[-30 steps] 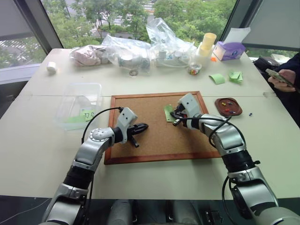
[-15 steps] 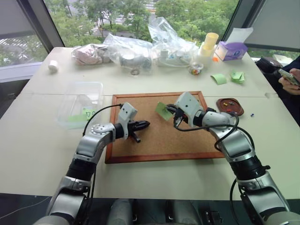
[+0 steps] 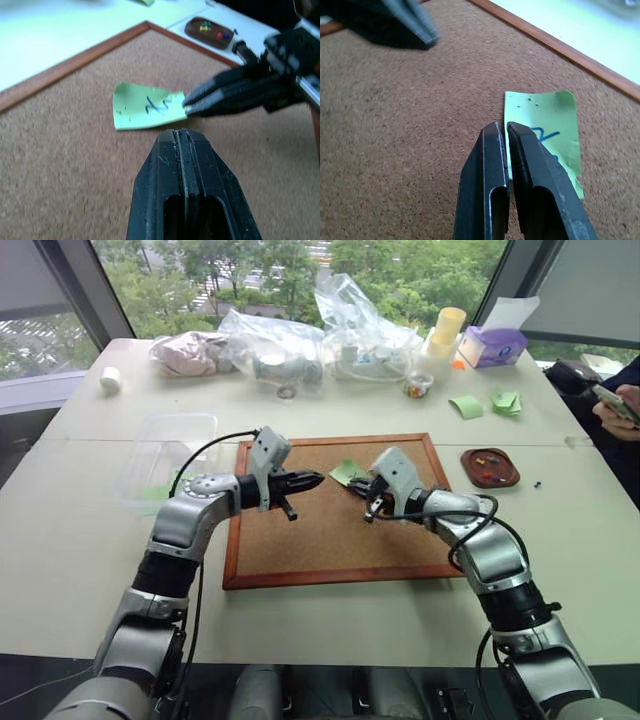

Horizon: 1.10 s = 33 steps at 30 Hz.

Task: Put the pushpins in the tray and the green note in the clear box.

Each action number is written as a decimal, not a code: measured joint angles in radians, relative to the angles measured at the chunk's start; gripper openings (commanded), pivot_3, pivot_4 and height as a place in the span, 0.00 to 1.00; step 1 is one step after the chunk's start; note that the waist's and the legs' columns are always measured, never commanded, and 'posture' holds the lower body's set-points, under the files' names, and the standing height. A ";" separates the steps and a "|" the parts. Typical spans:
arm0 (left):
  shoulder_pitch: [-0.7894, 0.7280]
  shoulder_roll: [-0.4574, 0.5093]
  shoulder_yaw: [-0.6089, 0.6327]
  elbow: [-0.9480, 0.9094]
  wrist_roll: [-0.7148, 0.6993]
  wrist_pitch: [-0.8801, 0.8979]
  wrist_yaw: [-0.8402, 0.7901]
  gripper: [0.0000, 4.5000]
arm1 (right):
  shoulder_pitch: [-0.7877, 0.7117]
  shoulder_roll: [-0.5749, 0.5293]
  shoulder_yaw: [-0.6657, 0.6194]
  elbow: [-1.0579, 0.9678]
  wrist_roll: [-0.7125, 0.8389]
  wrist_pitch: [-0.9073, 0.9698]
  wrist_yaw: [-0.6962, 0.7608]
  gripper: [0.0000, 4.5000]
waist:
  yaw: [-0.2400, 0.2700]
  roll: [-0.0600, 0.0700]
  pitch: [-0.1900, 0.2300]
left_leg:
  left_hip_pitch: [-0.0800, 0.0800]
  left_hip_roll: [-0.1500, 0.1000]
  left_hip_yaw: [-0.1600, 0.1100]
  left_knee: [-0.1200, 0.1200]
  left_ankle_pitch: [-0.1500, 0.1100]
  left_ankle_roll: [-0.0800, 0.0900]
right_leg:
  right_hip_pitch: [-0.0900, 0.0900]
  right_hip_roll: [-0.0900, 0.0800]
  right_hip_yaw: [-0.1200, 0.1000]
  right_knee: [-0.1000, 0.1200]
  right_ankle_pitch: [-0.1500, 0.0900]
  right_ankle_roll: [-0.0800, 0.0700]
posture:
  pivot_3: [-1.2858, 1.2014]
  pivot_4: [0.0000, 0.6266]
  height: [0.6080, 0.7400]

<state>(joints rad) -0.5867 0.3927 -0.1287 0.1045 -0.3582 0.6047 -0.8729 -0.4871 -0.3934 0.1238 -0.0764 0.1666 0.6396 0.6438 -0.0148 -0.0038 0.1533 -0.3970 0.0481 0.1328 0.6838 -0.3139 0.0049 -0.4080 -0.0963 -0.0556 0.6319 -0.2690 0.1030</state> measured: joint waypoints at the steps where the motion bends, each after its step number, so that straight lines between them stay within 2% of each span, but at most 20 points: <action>1: 0.014 0.001 -0.009 0.000 0.004 -0.004 -0.003 0.00 | -0.009 0.002 -0.019 0.000 0.016 0.031 -0.003 0.24 | 0.001 0.000 0.000 | 0.000 0.000 0.000 0.000 0.000 0.000 | 0.000 0.000 0.000 0.000 0.000 0.000 | 0.52 0.24 1.00; 4: 0.037 0.000 -0.019 0.000 0.019 -0.008 -0.005 0.00 | -0.020 -0.009 -0.017 0.000 0.013 0.041 -0.006 0.56 | 0.001 0.000 0.000 | -0.001 0.000 0.000 0.000 0.000 0.000 | 0.000 0.000 0.000 0.000 0.000 0.000 | 0.52 0.24 1.00; 14: 0.037 0.000 -0.019 0.000 0.024 -0.024 -0.012 0.00 | 0.012 -0.057 0.067 -0.044 -0.027 -0.048 0.037 0.56 | 0.000 0.000 0.000 | -0.001 0.000 0.000 0.000 0.000 0.000 | -0.001 0.000 0.000 0.000 0.000 0.000 | 0.52 0.24 1.00; 30: 0.042 -0.001 -0.020 -0.043 0.024 -0.020 -0.003 0.00 | -0.078 -0.017 0.094 0.244 -0.114 -0.218 -0.020 0.56 | -0.002 0.000 0.000 | 0.000 0.000 0.000 0.000 0.000 -0.001 | 0.000 0.000 0.000 0.001 0.000 0.000 | 0.52 0.24 1.00; 33: 0.043 0.002 -0.020 -0.049 0.024 -0.019 0.000 0.00 | -0.086 -0.005 0.081 0.266 -0.112 -0.215 -0.026 0.36 | -0.001 0.000 0.000 | 0.000 0.000 0.000 0.000 0.001 -0.001 | 0.000 0.000 0.000 0.001 0.000 0.000 | 0.52 0.24 1.00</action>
<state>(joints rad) -0.5434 0.3943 -0.1492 0.0559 -0.3343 0.5854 -0.8730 -0.5728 -0.3980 0.2045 0.1899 0.0547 0.4242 0.6174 -0.0156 -0.0038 0.1533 -0.3971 0.0481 0.1328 0.6842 -0.3133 0.0040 -0.4081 -0.0958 -0.0556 0.6326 -0.2690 0.1030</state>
